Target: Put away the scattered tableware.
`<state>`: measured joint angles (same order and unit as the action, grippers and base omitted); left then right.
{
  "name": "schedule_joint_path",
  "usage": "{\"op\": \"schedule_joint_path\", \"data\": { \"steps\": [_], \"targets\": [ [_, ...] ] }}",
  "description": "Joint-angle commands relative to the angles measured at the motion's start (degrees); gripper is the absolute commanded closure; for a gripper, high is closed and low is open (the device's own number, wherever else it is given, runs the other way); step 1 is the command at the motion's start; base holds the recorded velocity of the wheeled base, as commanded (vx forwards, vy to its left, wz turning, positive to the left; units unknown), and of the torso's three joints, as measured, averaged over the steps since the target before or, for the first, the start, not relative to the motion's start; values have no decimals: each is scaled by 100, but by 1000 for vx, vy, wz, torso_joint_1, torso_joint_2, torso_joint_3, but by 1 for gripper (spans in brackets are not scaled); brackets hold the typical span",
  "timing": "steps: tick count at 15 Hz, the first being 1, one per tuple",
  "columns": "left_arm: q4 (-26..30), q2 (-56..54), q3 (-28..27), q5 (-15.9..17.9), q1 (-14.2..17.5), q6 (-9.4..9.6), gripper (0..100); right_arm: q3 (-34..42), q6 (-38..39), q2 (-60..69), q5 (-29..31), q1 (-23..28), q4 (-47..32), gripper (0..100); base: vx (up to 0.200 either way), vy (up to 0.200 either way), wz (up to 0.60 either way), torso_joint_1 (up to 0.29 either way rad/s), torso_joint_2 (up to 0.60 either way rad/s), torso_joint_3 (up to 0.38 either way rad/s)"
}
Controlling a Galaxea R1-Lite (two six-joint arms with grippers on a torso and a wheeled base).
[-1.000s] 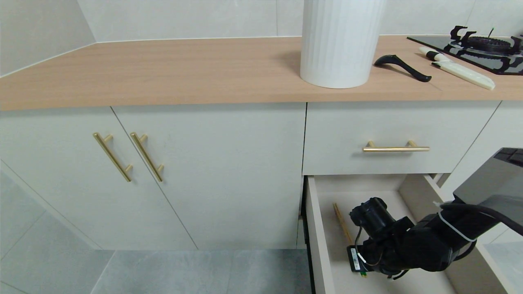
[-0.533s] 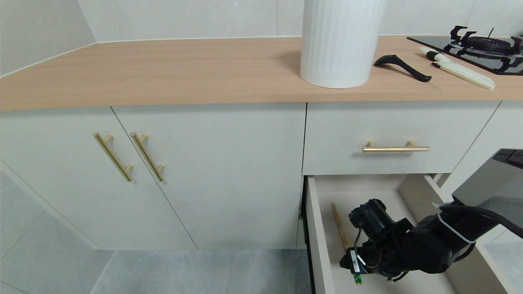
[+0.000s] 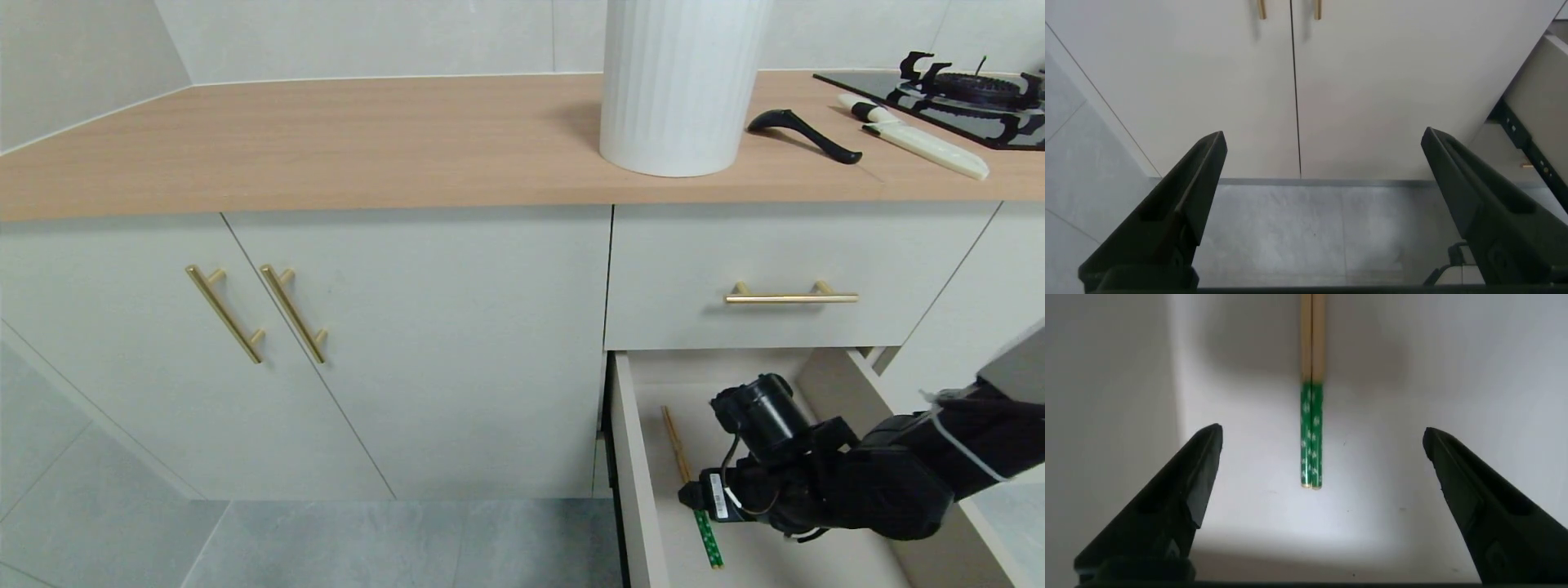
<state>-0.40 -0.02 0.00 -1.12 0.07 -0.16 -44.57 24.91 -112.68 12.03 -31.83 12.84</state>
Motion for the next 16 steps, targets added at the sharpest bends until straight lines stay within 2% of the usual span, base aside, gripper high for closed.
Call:
{"op": "schedule_joint_path", "data": {
  "steps": [1,3,9,11,16],
  "targets": [
    [-4,2,0,-2,1,-2,0,71,-56,1231,-96,54,-62,0,0,0,0,0,0,0],
    [-4,2,0,-2,1,-2,0,54,-188,1811,-113,239,-273,0,0,0,0,0,0,0],
    [-4,2,0,-2,1,-2,0,62,-1260,3569,-149,889,-827,0,0,0,0,0,0,0],
    [-4,2,0,-2,1,-2,0,45,-1550,3788,-166,1188,-818,0,0,0,0,0,0,0],
    [-4,2,0,-2,1,-2,0,89,-1656,3806,-219,1205,-809,0,0,0,0,0,0,0]
  ]
}}
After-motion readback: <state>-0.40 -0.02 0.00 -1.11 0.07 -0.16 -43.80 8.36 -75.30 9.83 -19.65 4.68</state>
